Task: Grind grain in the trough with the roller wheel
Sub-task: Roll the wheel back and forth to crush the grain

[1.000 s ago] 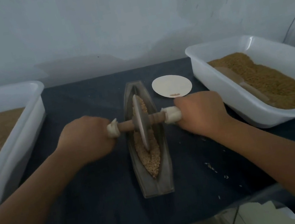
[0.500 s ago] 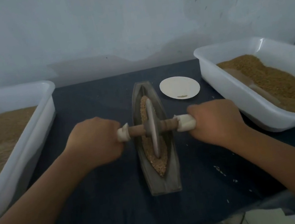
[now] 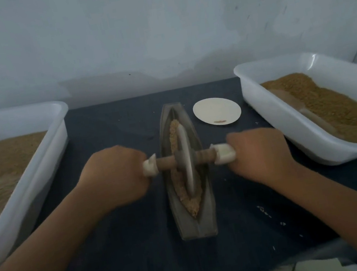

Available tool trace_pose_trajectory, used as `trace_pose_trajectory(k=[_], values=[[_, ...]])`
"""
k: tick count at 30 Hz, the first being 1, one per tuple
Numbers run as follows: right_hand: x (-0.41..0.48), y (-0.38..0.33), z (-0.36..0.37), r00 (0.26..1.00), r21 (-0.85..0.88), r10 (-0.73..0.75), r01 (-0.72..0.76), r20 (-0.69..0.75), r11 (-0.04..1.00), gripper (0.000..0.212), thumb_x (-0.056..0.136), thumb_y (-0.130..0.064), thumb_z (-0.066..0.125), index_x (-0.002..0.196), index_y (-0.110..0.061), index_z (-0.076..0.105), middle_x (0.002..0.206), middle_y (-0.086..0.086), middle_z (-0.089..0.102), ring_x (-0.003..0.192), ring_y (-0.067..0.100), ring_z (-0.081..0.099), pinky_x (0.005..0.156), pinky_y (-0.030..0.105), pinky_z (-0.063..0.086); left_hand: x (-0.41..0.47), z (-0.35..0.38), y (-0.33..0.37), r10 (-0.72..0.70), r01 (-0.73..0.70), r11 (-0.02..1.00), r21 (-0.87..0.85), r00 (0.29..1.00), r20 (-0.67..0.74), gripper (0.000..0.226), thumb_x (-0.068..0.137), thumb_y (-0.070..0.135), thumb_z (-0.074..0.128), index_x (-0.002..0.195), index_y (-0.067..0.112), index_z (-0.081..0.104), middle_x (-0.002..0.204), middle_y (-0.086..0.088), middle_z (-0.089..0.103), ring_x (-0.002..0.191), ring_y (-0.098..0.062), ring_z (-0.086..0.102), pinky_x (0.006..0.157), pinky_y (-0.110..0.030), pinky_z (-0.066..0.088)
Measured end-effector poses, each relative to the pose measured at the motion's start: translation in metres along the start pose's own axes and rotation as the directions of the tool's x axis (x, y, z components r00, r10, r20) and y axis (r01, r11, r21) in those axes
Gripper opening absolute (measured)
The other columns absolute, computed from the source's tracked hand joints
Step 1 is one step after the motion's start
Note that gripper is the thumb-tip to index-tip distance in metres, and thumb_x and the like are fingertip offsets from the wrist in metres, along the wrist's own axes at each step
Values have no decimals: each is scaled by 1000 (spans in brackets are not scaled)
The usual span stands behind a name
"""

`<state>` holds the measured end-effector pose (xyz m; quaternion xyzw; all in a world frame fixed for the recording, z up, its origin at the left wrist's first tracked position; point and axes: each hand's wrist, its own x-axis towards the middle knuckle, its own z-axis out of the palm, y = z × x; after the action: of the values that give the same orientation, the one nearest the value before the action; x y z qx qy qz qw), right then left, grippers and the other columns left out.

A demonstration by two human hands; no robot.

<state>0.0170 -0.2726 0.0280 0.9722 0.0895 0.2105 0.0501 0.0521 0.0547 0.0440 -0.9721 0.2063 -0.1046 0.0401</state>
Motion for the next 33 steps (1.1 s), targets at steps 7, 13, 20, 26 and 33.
trace_pose_trajectory(k=[7, 13, 20, 26, 33], values=[[60, 1, 19, 989, 61, 137, -140, 57, 988, 30, 84, -51, 64, 72, -28, 49, 62, -8, 53, 59, 17, 53, 52, 28, 37, 67, -7, 2, -155, 154, 988, 25, 987, 37, 26, 84, 47, 57, 69, 26, 59, 67, 8, 60, 60, -17, 58, 61, -33, 53], [48, 1, 13, 990, 6, 129, -130, 63, 992, 31, 85, -52, 64, 72, -31, 46, 61, -9, 48, 57, 19, 51, 51, 29, 37, 57, -14, 4, -98, 98, 995, 3, 994, 54, 28, 85, 47, 56, 67, 25, 57, 67, 8, 59, 61, -18, 58, 59, -31, 48], [2, 3, 16, 996, 14, 88, -88, 1, 996, 34, 77, -56, 61, 67, -29, 43, 51, -11, 40, 45, 13, 45, 43, 25, 35, 22, 0, 3, 22, -14, 995, 100, 997, -78, 29, 75, 51, 53, 57, 29, 52, 50, 12, 48, 43, -10, 45, 45, -21, 26], [84, -5, 12, 994, 5, 106, -106, 15, 994, 26, 91, -47, 67, 81, -24, 60, 65, -7, 47, 63, 24, 56, 56, 32, 42, 91, -1, -6, -184, 186, 982, -41, 982, 48, 41, 88, 63, 58, 76, 24, 64, 77, 4, 64, 69, -23, 63, 62, -33, 49], [1, 0, 3, 999, -6, -12, 12, -46, 1000, 41, 67, -55, 65, 66, -36, 29, 49, -14, 26, 40, 12, 33, 43, 19, 17, 4, 9, 1, -9, 14, 999, 41, 995, -99, 33, 76, 54, 55, 58, 28, 45, 53, 11, 43, 46, -13, 40, 47, -23, 23]])
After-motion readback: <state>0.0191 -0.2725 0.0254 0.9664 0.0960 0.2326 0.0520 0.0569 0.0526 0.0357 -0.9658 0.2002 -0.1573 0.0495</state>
